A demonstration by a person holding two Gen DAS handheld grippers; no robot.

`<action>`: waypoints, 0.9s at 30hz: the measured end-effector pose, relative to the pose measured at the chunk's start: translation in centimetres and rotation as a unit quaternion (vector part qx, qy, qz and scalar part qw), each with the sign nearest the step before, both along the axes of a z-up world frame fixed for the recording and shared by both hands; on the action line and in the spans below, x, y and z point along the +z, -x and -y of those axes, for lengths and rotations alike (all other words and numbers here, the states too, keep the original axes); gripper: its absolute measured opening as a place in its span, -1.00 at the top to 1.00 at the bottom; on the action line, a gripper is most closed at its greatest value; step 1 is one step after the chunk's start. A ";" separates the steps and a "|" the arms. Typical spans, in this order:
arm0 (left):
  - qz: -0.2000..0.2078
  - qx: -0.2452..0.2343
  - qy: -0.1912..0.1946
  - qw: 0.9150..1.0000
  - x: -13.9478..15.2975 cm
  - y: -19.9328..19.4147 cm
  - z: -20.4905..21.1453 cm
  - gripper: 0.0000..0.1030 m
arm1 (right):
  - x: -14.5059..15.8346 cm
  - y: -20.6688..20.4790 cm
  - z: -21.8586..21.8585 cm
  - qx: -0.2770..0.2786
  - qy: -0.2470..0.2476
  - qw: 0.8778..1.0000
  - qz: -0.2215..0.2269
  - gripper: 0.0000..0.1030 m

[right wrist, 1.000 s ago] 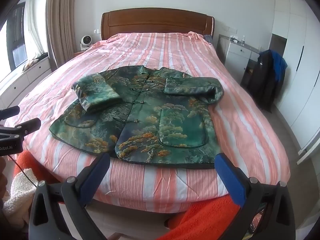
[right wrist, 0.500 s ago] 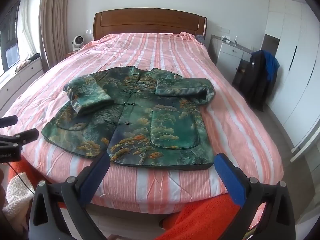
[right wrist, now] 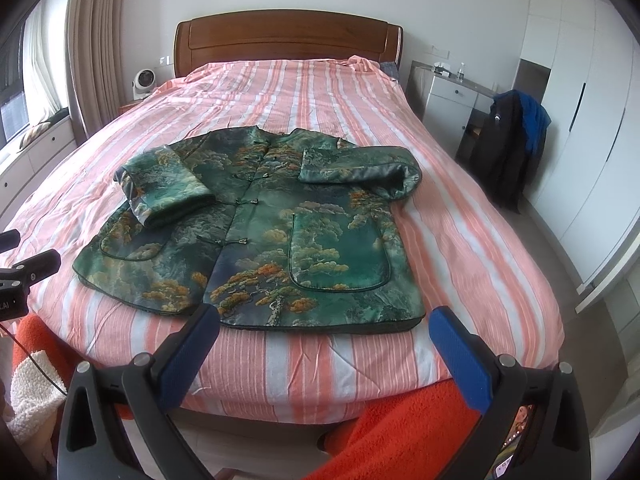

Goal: Fold large clothes

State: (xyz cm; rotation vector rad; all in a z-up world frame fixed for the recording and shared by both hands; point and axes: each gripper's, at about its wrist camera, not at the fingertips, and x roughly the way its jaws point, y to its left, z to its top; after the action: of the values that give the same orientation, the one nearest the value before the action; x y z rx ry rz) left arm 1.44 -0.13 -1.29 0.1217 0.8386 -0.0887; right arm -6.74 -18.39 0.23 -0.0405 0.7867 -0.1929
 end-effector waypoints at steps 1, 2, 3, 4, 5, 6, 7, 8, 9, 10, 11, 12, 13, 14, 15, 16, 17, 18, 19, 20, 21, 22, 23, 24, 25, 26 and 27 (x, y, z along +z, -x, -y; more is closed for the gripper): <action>0.002 0.000 0.000 1.000 0.0 0.0 0.1 -1.00 | 0.0 0.0 0.0 0.000 0.000 1.000 0.000 -0.99; 0.003 -0.001 -0.001 1.000 0.1 0.0 0.1 -1.00 | 0.0 -0.1 0.0 -0.001 0.000 1.000 0.001 -1.00; 0.005 -0.001 -0.001 1.000 0.2 0.1 0.1 -1.00 | 0.0 0.0 0.0 -0.001 0.000 1.000 0.001 -1.00; 0.006 -0.001 -0.001 1.000 0.2 0.1 0.0 -1.00 | 0.0 -0.1 0.0 -0.001 0.000 1.000 0.001 -1.00; 0.007 -0.001 -0.001 1.000 0.2 0.1 0.0 -1.00 | 0.0 -0.1 0.0 0.000 0.001 1.000 0.001 -1.00; 0.007 -0.001 -0.001 1.000 0.2 0.1 0.0 -1.00 | 0.0 0.0 0.0 -0.001 0.001 1.000 0.001 -1.00; 0.007 -0.002 0.000 1.000 0.2 0.1 -0.1 -1.00 | 0.0 -0.1 0.1 0.000 0.000 1.000 0.001 -1.00; 0.007 -0.002 0.000 1.000 0.2 0.1 -0.1 -1.00 | 0.0 -0.1 0.0 0.000 -0.001 1.000 0.001 -1.00; 0.007 -0.002 0.000 1.000 0.3 0.1 -0.1 -1.00 | 0.0 -0.1 0.0 0.000 -0.001 1.000 0.001 -1.00; 0.007 -0.001 0.000 1.000 0.3 0.1 -0.1 -1.00 | 0.1 -0.1 0.0 0.000 0.000 1.000 0.001 -1.00; 0.007 -0.002 0.000 1.000 0.2 0.1 -0.1 -1.00 | 0.0 -0.1 0.0 0.000 0.000 1.000 0.001 -1.00; 0.007 -0.001 0.000 1.000 0.3 0.1 -0.1 -1.00 | 0.1 -0.1 0.0 0.000 0.000 1.000 0.001 -0.99; 0.007 -0.002 -0.001 1.000 0.2 0.1 0.0 -1.00 | 0.0 -0.1 0.0 0.000 0.000 1.000 0.000 -0.99; 0.007 -0.002 -0.001 1.000 0.2 0.1 -0.1 -1.00 | 0.0 -0.1 0.0 0.000 0.000 1.000 0.000 -1.00; 0.007 -0.001 -0.001 1.000 0.3 0.1 -0.1 -1.00 | 0.0 -0.1 0.0 0.000 -0.001 1.000 0.000 -1.00; 0.007 -0.001 0.000 1.000 0.3 0.1 -0.1 -1.00 | 0.0 -0.1 0.0 0.000 -0.001 1.000 0.000 -1.00; 0.007 -0.001 0.000 1.000 0.3 0.1 -0.1 -1.00 | 0.1 -0.1 -0.1 0.000 -0.001 1.000 0.000 -0.99; 0.007 -0.002 -0.001 1.000 0.3 0.1 -0.2 -1.00 | 0.1 -0.1 -0.1 0.000 -0.001 1.000 0.000 -0.99; 0.007 -0.002 -0.001 1.000 0.3 0.1 -0.2 -1.00 | 0.1 -0.1 -0.1 0.000 0.000 1.000 0.000 -0.99; 0.007 -0.002 -0.001 1.000 0.3 0.1 -0.2 -1.00 | 0.1 -0.1 -0.1 0.000 0.000 1.000 0.000 -1.00; 0.007 -0.002 -0.001 1.000 0.3 0.1 -0.2 -1.00 | 0.1 -0.1 -0.1 0.000 -0.001 1.000 0.000 -1.00; 0.008 -0.002 0.000 1.000 0.3 0.1 -0.2 -1.00 | 0.1 -0.1 -0.1 -0.001 -0.001 1.000 0.000 -1.00; 0.007 -0.002 0.000 1.000 0.3 0.1 -0.2 -1.00 | 0.1 -0.1 -0.1 -0.001 -0.001 1.000 0.000 -1.00; 0.008 -0.002 0.000 1.000 0.3 0.1 -0.3 -1.00 | 0.1 -0.1 -0.1 -0.001 -0.001 1.000 0.000 -0.99; 0.009 -0.002 0.000 1.000 0.3 0.0 -0.4 -1.00 | 0.1 -0.1 -0.1 0.000 -0.001 1.000 0.000 -1.00; 0.008 -0.001 0.000 1.000 0.4 0.0 -0.5 -1.00 | 0.1 -0.1 -0.1 -0.001 -0.001 1.000 0.000 -1.00; 0.008 -0.001 0.001 1.000 0.4 -0.1 -0.6 -1.00 | 0.1 -0.1 -0.1 0.000 0.000 1.000 0.001 -0.99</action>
State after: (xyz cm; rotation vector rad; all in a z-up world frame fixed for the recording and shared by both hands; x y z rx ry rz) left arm 1.56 0.47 -0.86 0.1218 0.8227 -0.0904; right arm -6.65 -18.30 0.30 -0.0391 0.7857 -0.1933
